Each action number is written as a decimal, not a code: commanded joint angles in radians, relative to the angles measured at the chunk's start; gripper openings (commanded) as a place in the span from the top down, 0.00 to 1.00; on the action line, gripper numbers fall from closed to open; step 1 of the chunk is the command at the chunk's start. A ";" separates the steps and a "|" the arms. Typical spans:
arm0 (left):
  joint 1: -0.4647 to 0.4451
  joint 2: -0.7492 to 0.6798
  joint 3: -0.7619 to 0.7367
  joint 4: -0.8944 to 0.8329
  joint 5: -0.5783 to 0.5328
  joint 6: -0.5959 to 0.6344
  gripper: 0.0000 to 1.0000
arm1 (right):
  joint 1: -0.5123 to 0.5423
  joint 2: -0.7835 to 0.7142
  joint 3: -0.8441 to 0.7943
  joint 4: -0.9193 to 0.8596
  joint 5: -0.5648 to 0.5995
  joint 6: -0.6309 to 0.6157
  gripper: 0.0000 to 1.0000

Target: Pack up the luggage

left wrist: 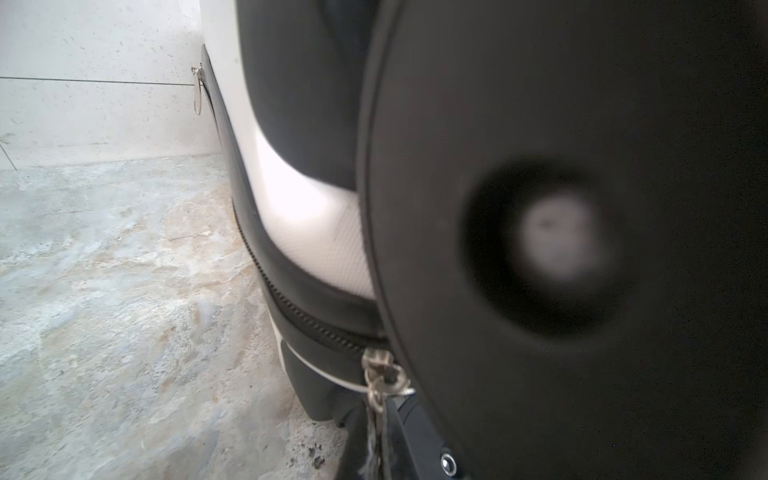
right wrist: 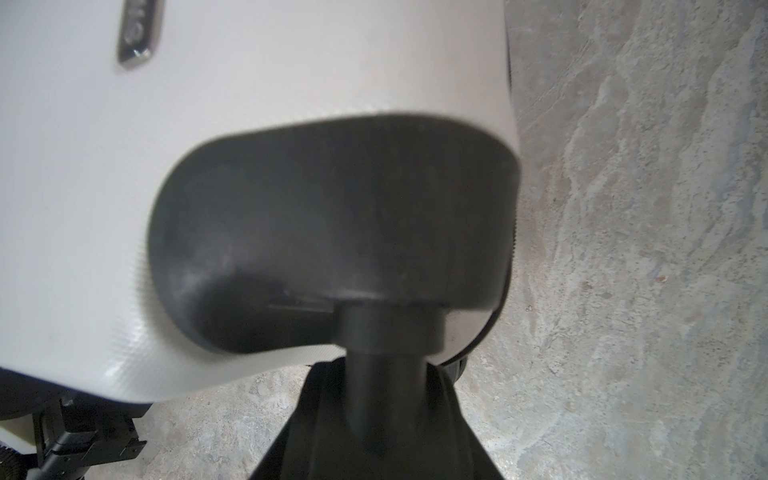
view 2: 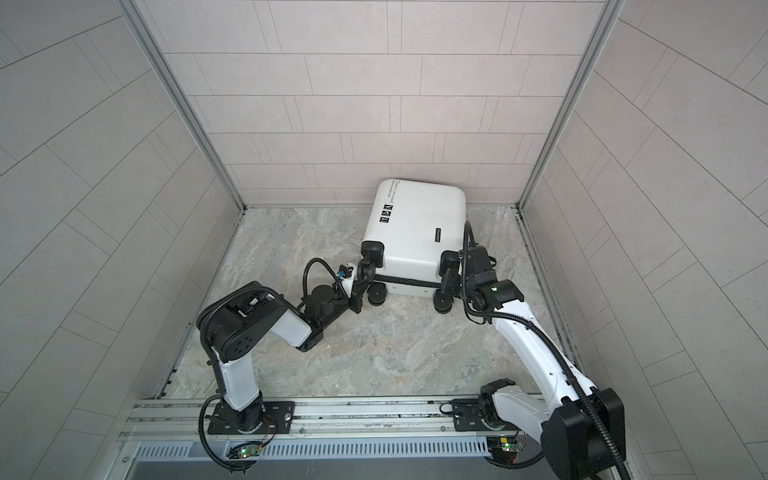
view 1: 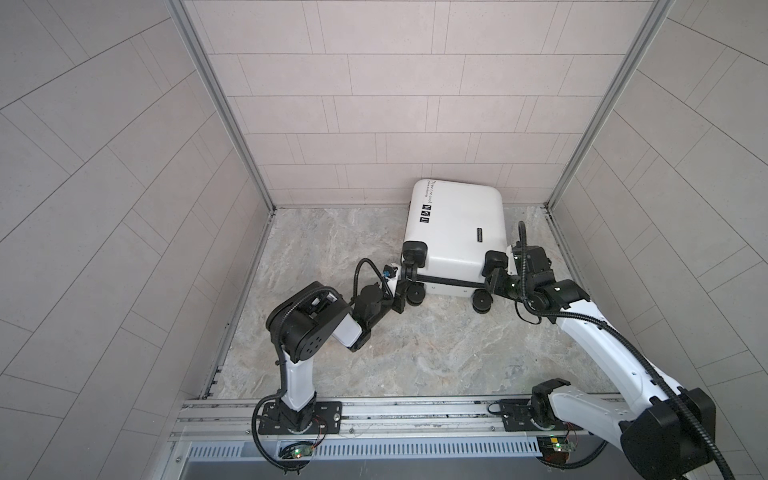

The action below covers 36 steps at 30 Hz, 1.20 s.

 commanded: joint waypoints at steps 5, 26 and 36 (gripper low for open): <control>-0.064 -0.081 -0.053 0.042 -0.074 0.096 1.00 | 0.008 -0.008 0.017 -0.078 -0.031 -0.017 1.00; -0.230 -0.147 -0.059 0.019 -0.262 0.212 1.00 | 0.011 0.001 0.014 -0.053 -0.056 0.005 1.00; -0.284 -0.137 0.007 -0.062 -0.247 0.219 1.00 | 0.011 -0.001 0.006 -0.039 -0.065 0.013 1.00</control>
